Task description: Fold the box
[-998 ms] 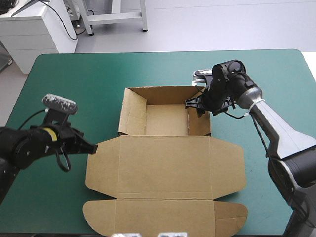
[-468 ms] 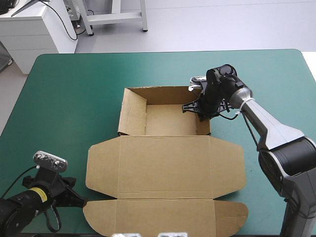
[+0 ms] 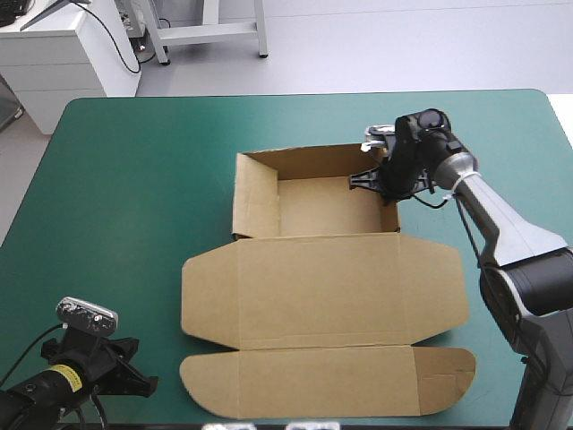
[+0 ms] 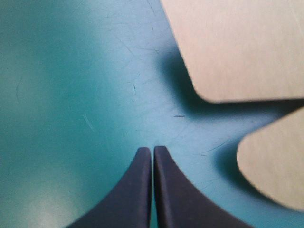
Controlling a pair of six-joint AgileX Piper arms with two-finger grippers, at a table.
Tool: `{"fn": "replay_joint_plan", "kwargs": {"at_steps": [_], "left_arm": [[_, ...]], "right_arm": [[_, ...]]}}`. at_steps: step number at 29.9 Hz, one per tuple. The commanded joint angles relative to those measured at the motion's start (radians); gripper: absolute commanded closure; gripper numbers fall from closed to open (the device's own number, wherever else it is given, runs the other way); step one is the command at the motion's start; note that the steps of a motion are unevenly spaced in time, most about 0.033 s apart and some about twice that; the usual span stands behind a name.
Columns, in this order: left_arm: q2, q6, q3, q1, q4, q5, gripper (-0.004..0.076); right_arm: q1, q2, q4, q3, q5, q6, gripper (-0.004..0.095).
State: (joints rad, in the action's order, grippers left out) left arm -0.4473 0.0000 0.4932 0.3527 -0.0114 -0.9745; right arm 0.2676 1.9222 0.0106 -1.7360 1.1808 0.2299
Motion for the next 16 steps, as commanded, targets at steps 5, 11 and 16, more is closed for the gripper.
{"fn": "replay_joint_plan", "kwargs": {"at_steps": [5,11,16], "left_arm": [[-0.004,-0.006,0.025,0.004,-0.007,0.055,0.0731],[-0.004,-0.006,0.023,0.004,-0.007,0.067,0.0731],[-0.004,-0.006,0.023,0.004,-0.007,0.067,0.0731]], "right_arm": [[-0.288,-0.151,-0.141,-0.022,0.065,-0.016,0.0929],[-0.562,-0.193,-0.13,-0.022,0.065,-0.103,0.0929],[-0.658,-0.195,-0.174,-0.022,0.065,-0.14,0.0901]]}}
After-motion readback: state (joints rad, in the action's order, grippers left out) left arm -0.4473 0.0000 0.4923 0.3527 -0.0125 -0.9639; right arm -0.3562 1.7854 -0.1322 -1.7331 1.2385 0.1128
